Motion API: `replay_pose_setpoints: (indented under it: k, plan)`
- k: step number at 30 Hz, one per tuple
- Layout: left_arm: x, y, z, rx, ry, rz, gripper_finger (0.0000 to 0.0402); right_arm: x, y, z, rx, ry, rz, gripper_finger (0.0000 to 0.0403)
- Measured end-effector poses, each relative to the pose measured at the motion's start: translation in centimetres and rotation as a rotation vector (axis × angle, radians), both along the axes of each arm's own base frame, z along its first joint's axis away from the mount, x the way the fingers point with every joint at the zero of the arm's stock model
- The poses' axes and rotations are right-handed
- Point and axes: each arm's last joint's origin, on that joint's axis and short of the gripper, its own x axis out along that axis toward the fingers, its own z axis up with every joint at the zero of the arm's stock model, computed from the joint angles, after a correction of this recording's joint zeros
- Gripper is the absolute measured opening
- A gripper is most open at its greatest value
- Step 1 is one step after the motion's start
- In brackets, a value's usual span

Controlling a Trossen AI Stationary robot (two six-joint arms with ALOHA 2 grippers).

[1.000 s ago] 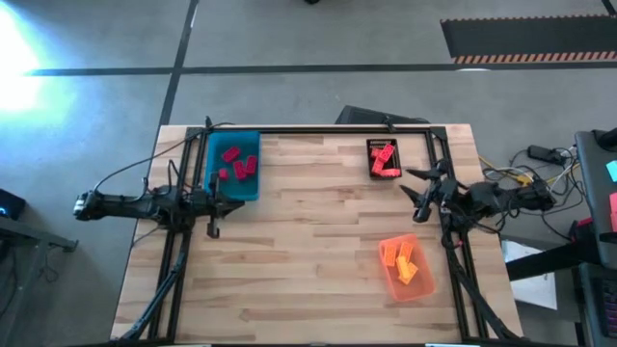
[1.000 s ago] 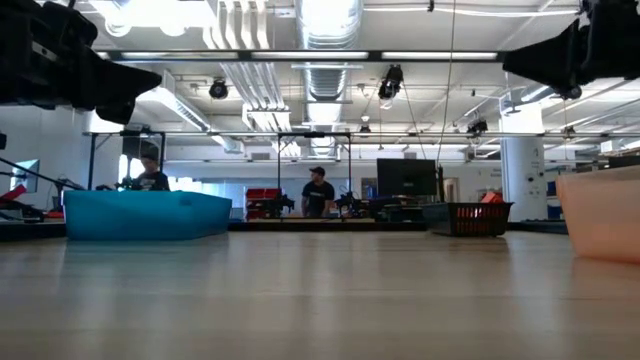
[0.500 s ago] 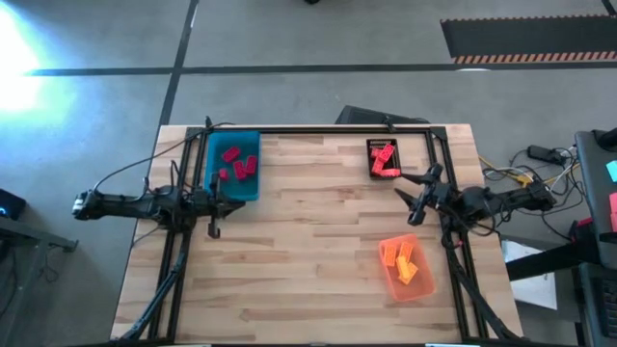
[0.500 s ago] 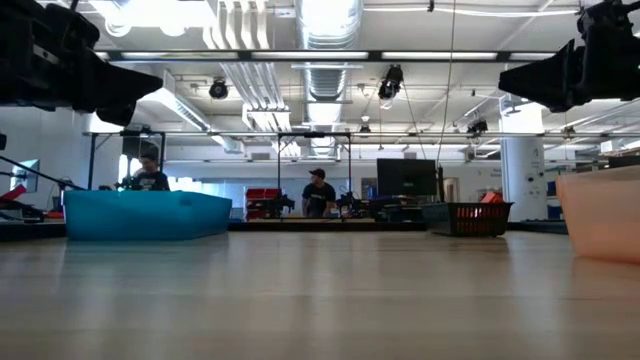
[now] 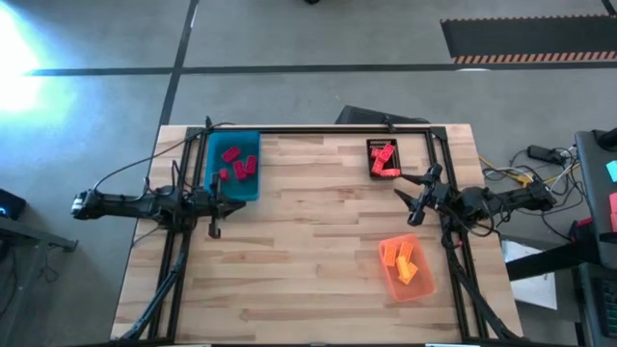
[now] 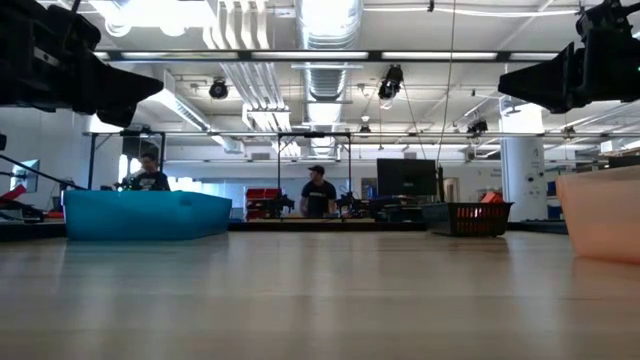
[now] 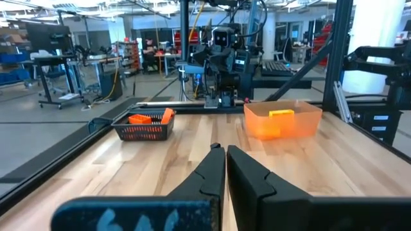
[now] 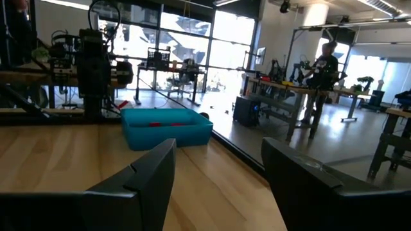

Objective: Sort & place blocks by color
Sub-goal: Return to Home Position

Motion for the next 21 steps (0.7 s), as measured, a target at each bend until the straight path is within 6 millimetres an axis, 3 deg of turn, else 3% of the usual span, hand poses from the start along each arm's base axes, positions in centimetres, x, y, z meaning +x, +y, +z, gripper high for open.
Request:
replay_pose_setpoints:
  k: [21]
  plan:
    - [0.25,-0.02,-0.36,0.003,0.041,0.0,0.0,0.0,0.0,0.0,0.0,0.0,0.001,0.0219]
